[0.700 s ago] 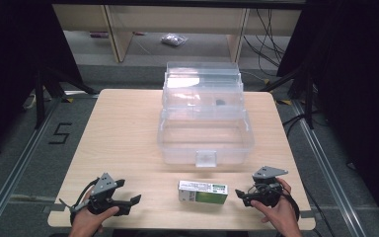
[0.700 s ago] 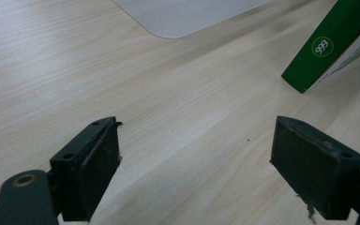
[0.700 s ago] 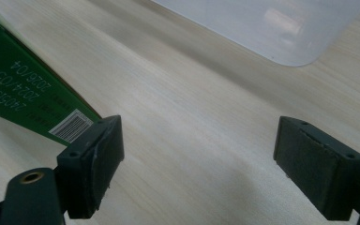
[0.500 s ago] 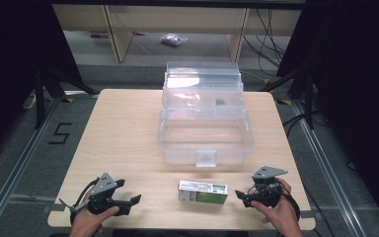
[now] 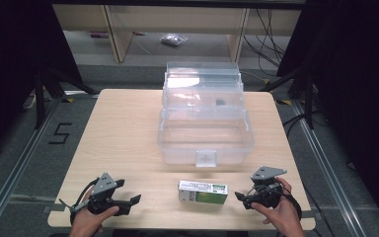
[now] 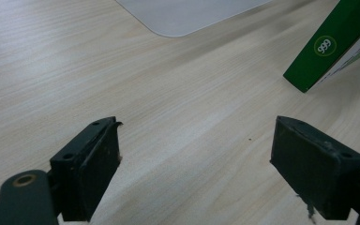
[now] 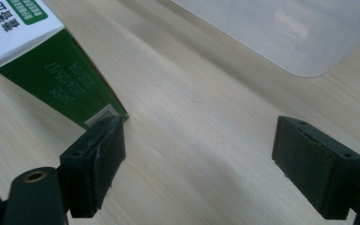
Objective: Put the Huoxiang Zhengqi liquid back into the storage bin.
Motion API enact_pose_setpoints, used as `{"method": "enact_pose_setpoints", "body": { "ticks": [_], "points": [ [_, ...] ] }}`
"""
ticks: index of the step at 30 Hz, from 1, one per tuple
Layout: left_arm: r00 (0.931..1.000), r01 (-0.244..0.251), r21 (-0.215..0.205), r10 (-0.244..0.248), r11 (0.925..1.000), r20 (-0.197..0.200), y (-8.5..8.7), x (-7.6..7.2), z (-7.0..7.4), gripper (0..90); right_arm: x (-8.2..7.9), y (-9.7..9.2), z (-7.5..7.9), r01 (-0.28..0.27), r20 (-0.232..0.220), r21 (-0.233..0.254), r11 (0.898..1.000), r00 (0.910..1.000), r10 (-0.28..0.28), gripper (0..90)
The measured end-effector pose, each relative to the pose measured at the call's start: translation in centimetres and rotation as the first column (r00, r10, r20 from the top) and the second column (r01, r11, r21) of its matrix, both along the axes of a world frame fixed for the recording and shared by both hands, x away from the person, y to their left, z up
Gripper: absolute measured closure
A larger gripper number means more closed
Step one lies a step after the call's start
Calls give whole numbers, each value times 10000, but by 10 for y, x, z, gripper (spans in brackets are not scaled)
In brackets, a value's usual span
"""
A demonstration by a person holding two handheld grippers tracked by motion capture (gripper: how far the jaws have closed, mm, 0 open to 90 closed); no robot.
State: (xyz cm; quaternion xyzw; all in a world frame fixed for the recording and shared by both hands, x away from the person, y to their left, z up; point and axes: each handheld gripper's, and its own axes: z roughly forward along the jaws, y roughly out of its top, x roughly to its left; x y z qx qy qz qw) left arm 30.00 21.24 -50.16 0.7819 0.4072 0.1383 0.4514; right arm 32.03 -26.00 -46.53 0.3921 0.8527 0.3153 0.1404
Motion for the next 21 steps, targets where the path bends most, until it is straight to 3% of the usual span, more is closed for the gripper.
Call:
{"method": "enact_pose_setpoints", "body": {
  "ticks": [2, 3, 4, 5, 6, 7, 10, 11, 15, 21],
  "points": [
    [10000, -3, -10, 3, 10000, 15, 0, 0, 0, 152, -1, 0, 0, -48, -78, -69, 10000, 10000, 48, 184],
    [10000, -5, -34, 5, 10000, 31, 0, 0, 0, 152, -3, 0, 3, -230, -378, -281, 9993, 9990, 219, 183],
    [10000, -5, -34, 5, 10000, 31, 0, 0, 0, 152, -3, 0, 3, -230, -378, -281, 9993, 9990, 219, 183],
    [10000, -10, 10, 10, 10000, 10, 0, 0, 0, 152, -2, 0, 0, -506, 116, -398, 9979, 9986, 511, 184],
    [10000, -10, 10, 10, 10000, 10, 0, 0, 0, 152, -2, 0, 0, -506, 116, -398, 9979, 9986, 511, 184],
    [10000, -11, 5, 11, 10000, 3, 0, 0, 0, 152, -3, 1, 3, -678, -164, -487, 9965, 9976, 670, 184],
    [10000, -28, -57, 28, 10000, 16, 0, 0, 0, 152, -4, 1, 3, -840, -94, -575, 9948, 9965, 836, 182],
    [10000, -31, -58, 31, 10000, 18, 0, 0, 0, 152, -4, 3, 2, -884, -55, -406, 9953, 9961, 882, 182],
    [10000, -34, -56, 34, 10000, 19, 0, 0, 0, 152, -10, 5, 6, -998, -390, -661, 9928, 9945, 973, 185],
    [10000, -67, 27, 67, 10000, -7, 0, 0, 0, 152, -15, 10, 11, -1367, -532, -807, 9873, 9897, 1327, 184]
  ]
}}
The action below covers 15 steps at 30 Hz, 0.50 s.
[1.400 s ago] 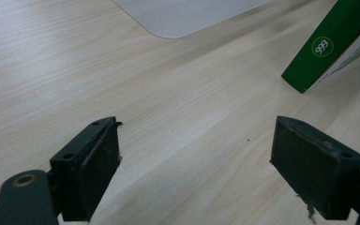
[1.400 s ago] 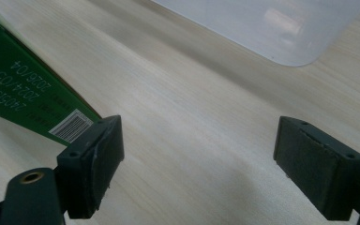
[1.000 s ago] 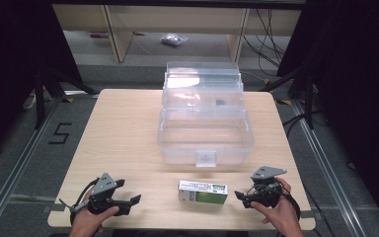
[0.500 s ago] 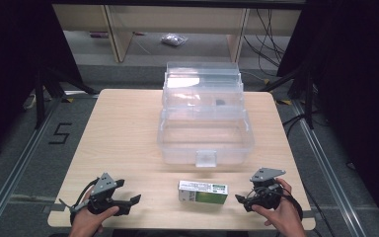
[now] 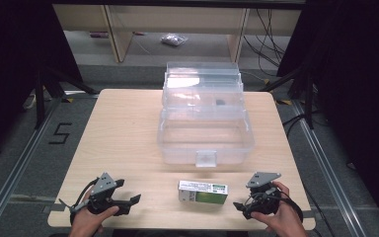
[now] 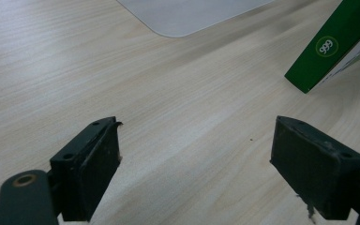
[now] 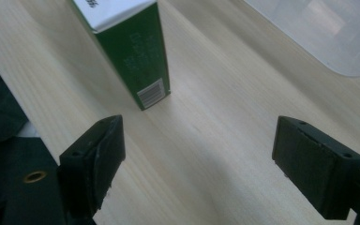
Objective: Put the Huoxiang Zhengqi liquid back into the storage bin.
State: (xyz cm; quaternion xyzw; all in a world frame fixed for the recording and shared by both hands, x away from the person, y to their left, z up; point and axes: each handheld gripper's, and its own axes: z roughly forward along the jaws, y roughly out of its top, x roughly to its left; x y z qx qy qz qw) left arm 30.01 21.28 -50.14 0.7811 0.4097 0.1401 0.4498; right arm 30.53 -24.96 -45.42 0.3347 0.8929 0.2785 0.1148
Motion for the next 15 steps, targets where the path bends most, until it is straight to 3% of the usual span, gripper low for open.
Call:
{"method": "enact_pose_setpoints", "body": {
  "ticks": [6, 11, 15],
  "points": [
    [10000, -21, -140, 22, 9999, 57, -1, 0, -1, 152, -3, 6, 11, -522, 273, -287, 9982, 9982, 529, 184],
    [10000, -12, -19, 12, 10000, -4, 0, 0, 0, 152, -6, 13, 15, -474, 59, -271, 9985, 9989, 475, 184],
    [10000, 15, -124, -15, 9999, 27, 0, 1, -1, 152, -4, 21, 18, -852, -4, -534, 9949, 9964, 853, 184]
  ]
}}
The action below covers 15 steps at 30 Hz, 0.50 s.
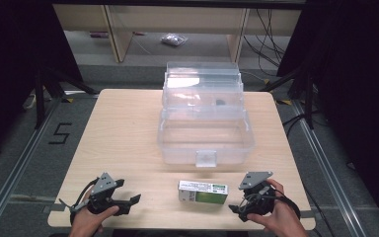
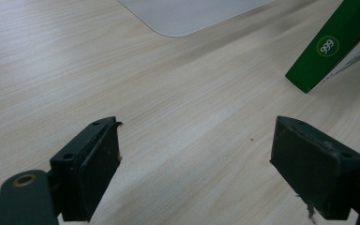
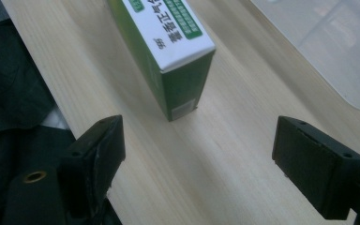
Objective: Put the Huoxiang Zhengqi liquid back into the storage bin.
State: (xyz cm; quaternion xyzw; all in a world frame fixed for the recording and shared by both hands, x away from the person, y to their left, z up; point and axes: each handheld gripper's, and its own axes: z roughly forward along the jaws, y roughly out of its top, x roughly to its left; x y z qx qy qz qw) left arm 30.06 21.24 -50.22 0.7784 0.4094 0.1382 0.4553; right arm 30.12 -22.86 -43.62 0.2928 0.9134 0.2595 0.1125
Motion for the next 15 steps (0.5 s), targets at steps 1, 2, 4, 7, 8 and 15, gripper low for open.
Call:
{"method": "enact_pose_setpoints", "body": {
  "ticks": [1, 2, 4, 7, 8, 15],
  "points": [
    [10000, -60, -48, 60, 10000, 53, 0, 0, 0, 152, 0, 2, 1, -94, -66, -125, 9999, 9999, 93, 184],
    [10000, -23, 110, 23, 9999, -28, 1, 0, 1, 152, 1, 6, 1, -101, -27, -263, 9996, 9999, 100, 185],
    [10000, -27, 108, 27, 9999, -26, 1, 0, 1, 152, 3, 11, 3, -282, 25, -383, 9989, 9996, 283, 185],
    [10000, -32, 104, 33, 9999, -41, 1, 0, 1, 152, 7, 18, 7, -739, -20, -490, 9961, 9973, 739, 186],
    [10000, -32, 104, 33, 9999, -41, 1, 0, 1, 152, 7, 18, 7, -739, -20, -490, 9961, 9973, 739, 186],
    [10000, -22, 108, 22, 9999, -24, 1, 0, 1, 152, 14, 36, 14, -1392, -125, -760, 9873, 9903, 1386, 183]
  ]
}}
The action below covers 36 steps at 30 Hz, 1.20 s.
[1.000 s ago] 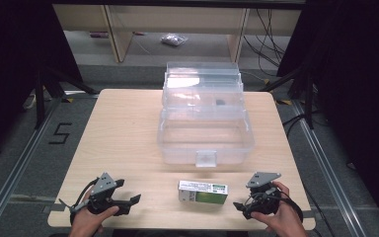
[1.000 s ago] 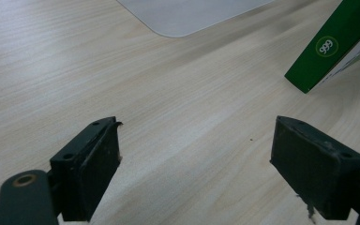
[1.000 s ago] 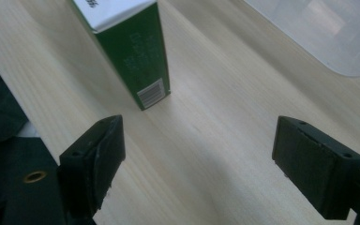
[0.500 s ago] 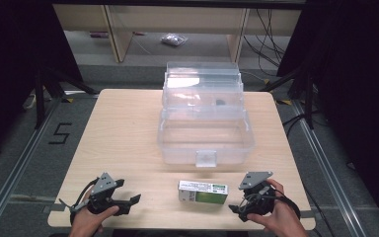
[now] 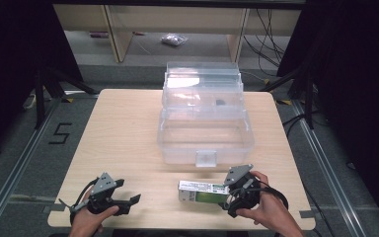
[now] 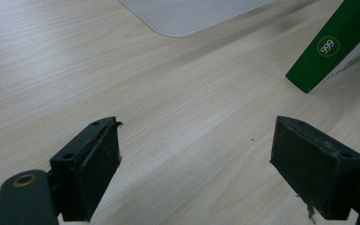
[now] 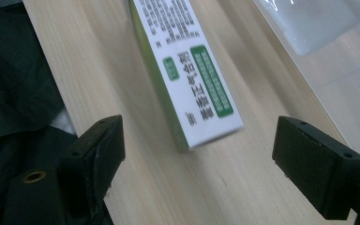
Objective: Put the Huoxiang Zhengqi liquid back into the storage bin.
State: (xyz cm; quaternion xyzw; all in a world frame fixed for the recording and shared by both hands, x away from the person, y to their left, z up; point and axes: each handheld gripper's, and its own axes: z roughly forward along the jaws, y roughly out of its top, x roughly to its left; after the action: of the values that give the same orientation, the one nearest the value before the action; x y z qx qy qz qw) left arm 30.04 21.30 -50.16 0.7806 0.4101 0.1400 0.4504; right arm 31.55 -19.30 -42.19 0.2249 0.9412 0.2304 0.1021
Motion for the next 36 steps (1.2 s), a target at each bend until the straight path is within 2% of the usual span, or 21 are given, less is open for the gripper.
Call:
{"method": "enact_pose_setpoints", "body": {
  "ticks": [1, 2, 6, 7, 8, 9, 16, 18, 27, 28, 29, 31, 33, 36],
  "points": [
    [10000, 0, 0, 0, 10000, 0, 0, 0, 0, 152, 0, 0, 0, 0, 0, 0, 10000, 10000, 0, 183],
    [10000, -4, 2, 4, 10000, -3, 0, 0, 0, 152, 3, 4, 2, -240, 14, -17, 9997, 9997, 240, 184],
    [10000, 7, -17, -7, 10000, 13, 0, 0, 0, 152, 6, 12, 4, -259, -133, -147, 9996, 9996, 257, 183],
    [10000, 7, -11, -7, 10000, 11, 0, 0, 0, 152, 8, 14, 5, -492, -104, -170, 9986, 9987, 491, 183],
    [10000, 6, -22, -6, 10000, 11, 0, 0, 0, 152, 9, 16, 5, -425, -173, -204, 9989, 9990, 422, 183],
    [10000, 6, -19, -6, 10000, 15, 0, 0, 0, 152, 10, 17, 5, -621, -194, -187, 9979, 9979, 618, 182],
    [10000, 0, 5, 0, 10000, 3, 0, 0, 0, 152, 17, 28, 5, -879, -254, -284, 9957, 9959, 872, 184],
    [10000, 6, 5, -6, 10000, 6, 0, 0, 0, 152, 16, 29, 5, -772, -265, -326, 9965, 9967, 763, 185],
    [10000, 14, -15, -14, 10000, 18, 0, 0, 0, 152, 21, 35, 4, -1011, -355, -482, 9937, 9944, 994, 195],
    [10000, 6, -24, -6, 10000, 15, 0, 0, 0, 152, 20, 36, 4, -851, -440, -504, 9951, 9956, 829, 195],
    [10000, 7, 13, -7, 10000, 1, 0, 0, 0, 152, 22, 36, 3, -1023, -420, -504, 9935, 9941, 1003, 197],
    [10000, -9, -6, 9, 10000, 6, 0, 0, 0, 152, 22, 39, 2, -878, -457, -550, 9946, 9953, 853, 200],
    [10000, -4, -1, 4, 10000, 2, 0, 0, 0, 152, 23, 41, 2, -1105, -503, -588, 9921, 9929, 1076, 205],
    [10000, -5, -7, 5, 10000, 2, 0, 0, 0, 152, 24, 45, 2, -1135, -578, -635, 9915, 9923, 1099, 214]
  ]
}}
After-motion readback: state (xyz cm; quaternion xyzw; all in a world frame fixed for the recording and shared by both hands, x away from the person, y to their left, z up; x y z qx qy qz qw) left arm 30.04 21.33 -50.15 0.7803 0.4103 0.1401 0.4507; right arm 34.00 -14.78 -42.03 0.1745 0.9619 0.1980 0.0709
